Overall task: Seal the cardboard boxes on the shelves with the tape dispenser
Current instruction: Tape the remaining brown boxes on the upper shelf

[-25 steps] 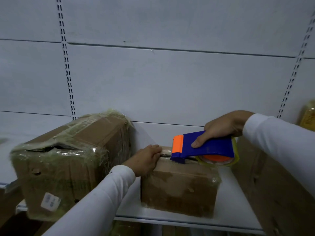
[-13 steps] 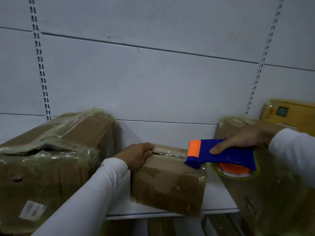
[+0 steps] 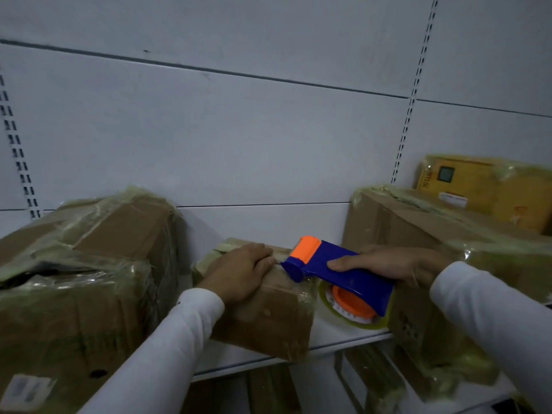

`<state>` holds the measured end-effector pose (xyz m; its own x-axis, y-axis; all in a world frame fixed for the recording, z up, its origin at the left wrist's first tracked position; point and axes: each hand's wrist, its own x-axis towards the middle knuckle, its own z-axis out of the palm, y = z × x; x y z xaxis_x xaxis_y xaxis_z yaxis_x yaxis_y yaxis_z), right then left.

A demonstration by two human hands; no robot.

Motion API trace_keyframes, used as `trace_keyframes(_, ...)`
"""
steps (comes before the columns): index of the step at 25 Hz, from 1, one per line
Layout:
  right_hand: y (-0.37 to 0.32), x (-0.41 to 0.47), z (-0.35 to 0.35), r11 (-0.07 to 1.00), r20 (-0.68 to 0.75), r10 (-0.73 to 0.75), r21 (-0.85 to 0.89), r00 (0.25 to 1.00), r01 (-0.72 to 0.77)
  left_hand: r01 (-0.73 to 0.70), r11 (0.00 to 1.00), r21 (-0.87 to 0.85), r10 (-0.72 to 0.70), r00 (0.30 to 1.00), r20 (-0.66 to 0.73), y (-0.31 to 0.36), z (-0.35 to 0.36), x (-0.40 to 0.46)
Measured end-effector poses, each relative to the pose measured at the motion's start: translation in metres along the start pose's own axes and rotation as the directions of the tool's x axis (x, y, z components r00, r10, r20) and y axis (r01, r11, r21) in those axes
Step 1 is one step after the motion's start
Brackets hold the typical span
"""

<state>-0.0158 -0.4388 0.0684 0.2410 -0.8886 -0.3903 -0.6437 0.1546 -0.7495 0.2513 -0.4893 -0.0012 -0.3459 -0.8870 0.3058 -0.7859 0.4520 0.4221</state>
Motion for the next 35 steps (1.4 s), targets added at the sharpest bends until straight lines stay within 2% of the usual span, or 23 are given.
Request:
trace_keyframes(5, 0.008, -0.009, 0.007, 0.998, 0.016, -0.053, 0.024, 0.998, 0.053, 0.018, 1.000, 0.009, -0.019, 0.994, 0.106, -0.010, -0.011, 0.000)
trace_keyframes(13, 0.013, -0.018, 0.006, 0.995, 0.060, -0.086, 0.046, 0.994, 0.084, 0.017, 0.999, 0.034, -0.021, 0.990, 0.139, -0.014, -0.013, -0.002)
trace_keyframes(19, -0.018, -0.022, -0.011, 0.985, 0.094, -0.061, 0.165, 0.994, 0.045, 0.007, 1.000, 0.015, -0.009, 0.989, 0.147, -0.016, -0.012, 0.000)
trace_keyframes(23, -0.033, -0.023, -0.018, 0.996, 0.092, -0.051, 0.082, 0.994, 0.044, -0.009, 1.000, -0.001, 0.009, 0.991, 0.136, -0.019, -0.011, 0.001)
trace_keyframes(29, -0.004, -0.046, -0.030, 1.000, 0.092, -0.009, -0.005, 0.996, 0.010, -0.029, 1.000, 0.007, 0.028, 0.989, 0.148, -0.024, -0.013, 0.007)
trace_keyframes(35, 0.037, -0.040, -0.002, 0.993, 0.120, -0.003, 0.115, 0.993, -0.011, -0.023, 1.000, -0.004, 0.023, 0.984, 0.174, -0.027, -0.017, 0.014)
